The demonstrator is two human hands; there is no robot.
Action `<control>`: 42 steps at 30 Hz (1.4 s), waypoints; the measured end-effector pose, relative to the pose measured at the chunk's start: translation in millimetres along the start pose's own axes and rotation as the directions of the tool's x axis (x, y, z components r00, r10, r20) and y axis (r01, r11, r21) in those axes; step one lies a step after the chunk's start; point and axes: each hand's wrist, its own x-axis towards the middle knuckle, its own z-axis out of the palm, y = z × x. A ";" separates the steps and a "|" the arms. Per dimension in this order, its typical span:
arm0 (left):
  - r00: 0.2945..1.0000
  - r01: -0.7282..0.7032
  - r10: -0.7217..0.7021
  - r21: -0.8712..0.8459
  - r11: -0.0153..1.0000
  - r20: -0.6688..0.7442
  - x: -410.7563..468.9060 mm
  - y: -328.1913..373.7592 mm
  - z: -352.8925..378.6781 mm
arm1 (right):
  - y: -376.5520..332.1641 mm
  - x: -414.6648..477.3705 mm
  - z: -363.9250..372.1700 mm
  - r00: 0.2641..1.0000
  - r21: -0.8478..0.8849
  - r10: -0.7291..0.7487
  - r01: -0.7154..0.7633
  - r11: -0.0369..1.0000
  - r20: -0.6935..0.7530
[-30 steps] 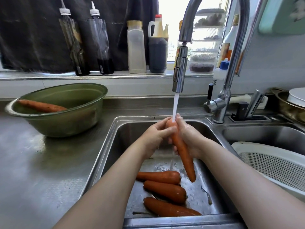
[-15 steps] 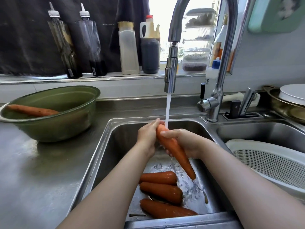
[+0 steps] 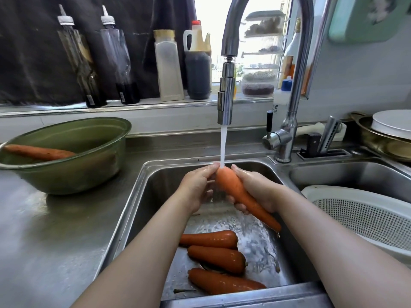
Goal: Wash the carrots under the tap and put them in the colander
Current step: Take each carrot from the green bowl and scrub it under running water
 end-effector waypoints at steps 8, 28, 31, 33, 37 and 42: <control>0.974 -0.078 0.069 0.033 0.996 0.215 -8.1 6.6 -6.3 | 6.7 1.0 -3.8 0.995 -0.013 -0.059 0.058 0.998 -0.085; 0.936 -0.153 0.134 0.034 0.988 0.327 -6.6 -0.2 -11.7 | 10.4 14.0 4.4 0.999 0.164 0.029 -0.024 0.986 -0.027; 0.942 -0.181 0.151 0.075 0.981 0.301 -2.1 0.4 -16.9 | 11.0 15.7 7.1 0.998 0.144 0.010 0.000 0.990 -0.069; 0.945 -0.199 0.164 0.098 0.975 0.285 0.1 -0.3 -19.6 | 10.8 15.9 8.7 0.996 0.144 0.001 0.011 0.990 -0.084; 0.955 -0.230 0.214 0.058 0.971 0.206 -1.0 -0.8 -14.5 | 9.0 14.9 14.1 0.999 0.181 0.016 -0.010 0.984 -0.032; 0.952 -0.222 0.189 0.116 0.968 0.241 -1.9 2.4 -18.0 | 6.3 10.4 13.4 1.000 0.134 -0.019 0.016 0.991 0.019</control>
